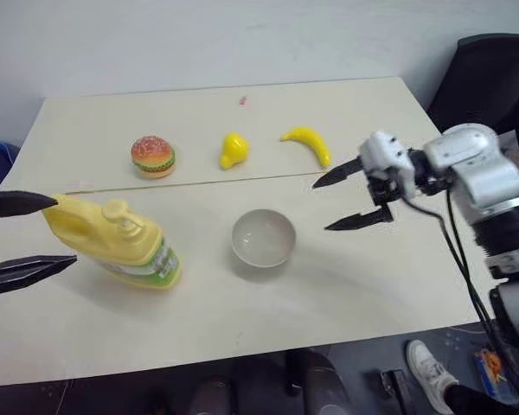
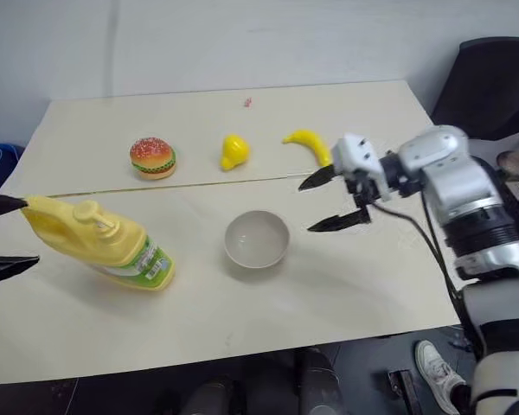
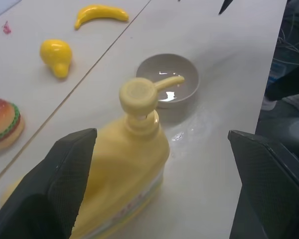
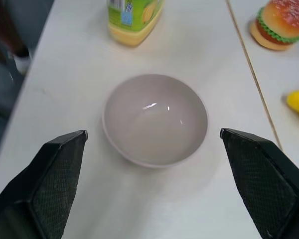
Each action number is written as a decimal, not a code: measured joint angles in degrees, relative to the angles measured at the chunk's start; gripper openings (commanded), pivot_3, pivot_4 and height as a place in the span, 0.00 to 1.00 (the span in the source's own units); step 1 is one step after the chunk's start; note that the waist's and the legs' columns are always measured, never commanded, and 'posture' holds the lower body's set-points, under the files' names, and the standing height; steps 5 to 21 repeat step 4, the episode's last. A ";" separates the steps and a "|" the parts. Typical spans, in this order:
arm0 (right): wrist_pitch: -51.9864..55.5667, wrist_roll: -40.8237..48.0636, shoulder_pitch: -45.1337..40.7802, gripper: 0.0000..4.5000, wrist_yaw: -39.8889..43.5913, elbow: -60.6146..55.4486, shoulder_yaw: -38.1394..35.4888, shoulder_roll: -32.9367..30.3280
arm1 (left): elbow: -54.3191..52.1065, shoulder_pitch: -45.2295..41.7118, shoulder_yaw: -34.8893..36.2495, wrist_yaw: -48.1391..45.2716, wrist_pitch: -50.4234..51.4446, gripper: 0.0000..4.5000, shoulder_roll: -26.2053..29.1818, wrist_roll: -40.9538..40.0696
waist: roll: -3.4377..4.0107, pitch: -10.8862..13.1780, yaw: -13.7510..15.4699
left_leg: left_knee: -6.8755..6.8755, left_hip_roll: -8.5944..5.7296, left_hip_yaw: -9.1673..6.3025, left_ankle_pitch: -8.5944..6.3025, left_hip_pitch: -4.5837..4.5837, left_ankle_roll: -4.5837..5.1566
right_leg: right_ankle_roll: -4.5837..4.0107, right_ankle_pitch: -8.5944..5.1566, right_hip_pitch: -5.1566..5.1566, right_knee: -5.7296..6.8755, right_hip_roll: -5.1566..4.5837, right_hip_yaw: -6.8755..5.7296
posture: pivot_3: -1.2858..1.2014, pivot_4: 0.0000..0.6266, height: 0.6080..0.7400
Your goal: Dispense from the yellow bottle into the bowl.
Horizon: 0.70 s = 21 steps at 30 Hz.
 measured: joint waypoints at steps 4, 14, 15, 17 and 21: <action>6.62 2.81 2.72 0.99 0.02 -0.14 -2.87 -3.38 | -2.02 2.63 3.79 1.61 2.13 1.00 -2.32 -0.64 | 0.00 0.00 0.47 | 0.00 0.00 0.07 -0.02 0.02 0.00 | -0.03 0.02 0.00 0.01 0.00 0.05 | 0.52 0.24 1.00; 6.62 2.81 2.72 0.99 0.02 -0.14 -2.87 -3.38 | -2.02 2.63 3.79 1.61 2.13 1.00 -2.32 -0.64 | 0.00 0.00 0.47 | 0.00 0.00 0.07 -0.02 0.02 0.00 | -0.03 0.02 0.00 0.01 0.00 0.05 | 0.52 0.24 1.00; 6.62 2.81 2.72 0.99 0.02 -0.14 -2.87 -3.38 | -2.02 2.63 3.79 1.61 2.13 1.00 -2.32 -0.64 | 0.00 0.00 0.47 | 0.00 0.00 0.07 -0.02 0.02 0.00 | -0.03 0.02 0.00 0.01 0.00 0.05 | 0.52 0.24 1.00; 6.62 2.81 2.72 0.99 0.02 -0.14 -2.87 -3.38 | -2.02 2.63 3.79 1.61 2.13 1.00 -2.32 -0.64 | 0.00 0.00 0.47 | 0.00 0.00 0.07 -0.02 0.02 0.00 | -0.03 0.02 0.00 0.01 0.00 0.05 | 0.52 0.24 1.00; 6.62 2.81 2.72 0.99 0.02 -0.14 -2.87 -3.38 | -2.02 2.63 3.79 1.61 2.13 1.00 -2.32 -0.64 | 0.00 0.00 0.47 | 0.00 0.00 0.07 -0.02 0.02 0.00 | -0.03 0.02 0.00 0.01 0.00 0.05 | 0.52 0.24 1.00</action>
